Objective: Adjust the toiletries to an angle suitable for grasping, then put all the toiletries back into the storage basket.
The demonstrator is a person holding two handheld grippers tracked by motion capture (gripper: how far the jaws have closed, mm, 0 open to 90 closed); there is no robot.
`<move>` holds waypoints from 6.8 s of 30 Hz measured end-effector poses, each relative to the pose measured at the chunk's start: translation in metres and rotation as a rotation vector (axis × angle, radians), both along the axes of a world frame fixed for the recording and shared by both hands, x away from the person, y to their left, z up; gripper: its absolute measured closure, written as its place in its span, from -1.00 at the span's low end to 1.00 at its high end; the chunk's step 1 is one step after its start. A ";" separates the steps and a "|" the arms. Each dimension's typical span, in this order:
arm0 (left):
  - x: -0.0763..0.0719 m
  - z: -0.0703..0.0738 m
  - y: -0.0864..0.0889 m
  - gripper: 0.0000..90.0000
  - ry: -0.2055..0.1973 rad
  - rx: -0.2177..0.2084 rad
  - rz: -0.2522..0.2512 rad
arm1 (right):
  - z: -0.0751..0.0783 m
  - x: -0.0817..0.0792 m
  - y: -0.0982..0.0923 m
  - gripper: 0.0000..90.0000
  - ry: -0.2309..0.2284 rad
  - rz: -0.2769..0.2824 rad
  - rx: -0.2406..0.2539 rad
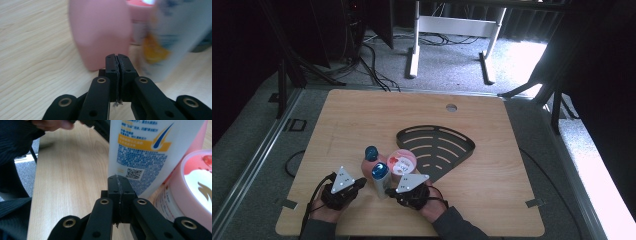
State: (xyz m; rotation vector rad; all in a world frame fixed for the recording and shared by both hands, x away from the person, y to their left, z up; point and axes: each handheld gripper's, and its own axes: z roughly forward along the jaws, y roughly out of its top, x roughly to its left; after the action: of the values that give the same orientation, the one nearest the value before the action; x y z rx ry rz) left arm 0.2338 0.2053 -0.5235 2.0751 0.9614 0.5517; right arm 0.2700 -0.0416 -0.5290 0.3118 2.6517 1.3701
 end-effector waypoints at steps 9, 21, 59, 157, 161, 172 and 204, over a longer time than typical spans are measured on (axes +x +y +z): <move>-0.001 -0.003 -0.006 0.98 0.026 0.031 -0.028 | -0.003 0.010 0.007 1.00 -0.001 -0.025 -0.007; 0.025 -0.011 -0.009 0.98 0.045 0.076 0.051 | -0.004 0.015 0.013 1.00 -0.007 -0.036 -0.009; 0.079 -0.014 0.007 0.91 0.087 0.061 0.156 | 0.000 0.037 0.035 1.00 -0.016 -0.129 -0.012; 0.033 -0.012 -0.054 0.79 0.064 0.020 -0.079 | 0.038 0.021 -0.069 1.00 0.052 -0.247 -0.102; 0.032 -0.012 -0.055 0.77 0.060 0.023 -0.092 | 0.038 0.018 -0.079 1.00 0.048 -0.248 -0.104; 0.037 -0.010 -0.073 0.62 0.043 0.037 -0.157 | 0.039 0.014 -0.113 1.00 0.060 -0.243 -0.105; 0.027 -0.011 -0.071 -0.10 0.107 -0.080 -0.306 | 0.007 0.009 -0.158 -0.13 0.096 -0.156 -0.026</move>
State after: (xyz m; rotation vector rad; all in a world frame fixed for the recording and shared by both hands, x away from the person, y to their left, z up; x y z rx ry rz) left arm 0.2610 0.1343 -0.5347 2.1431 0.6929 0.2407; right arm 0.2794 -0.1996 -0.5222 0.5827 2.6532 1.3021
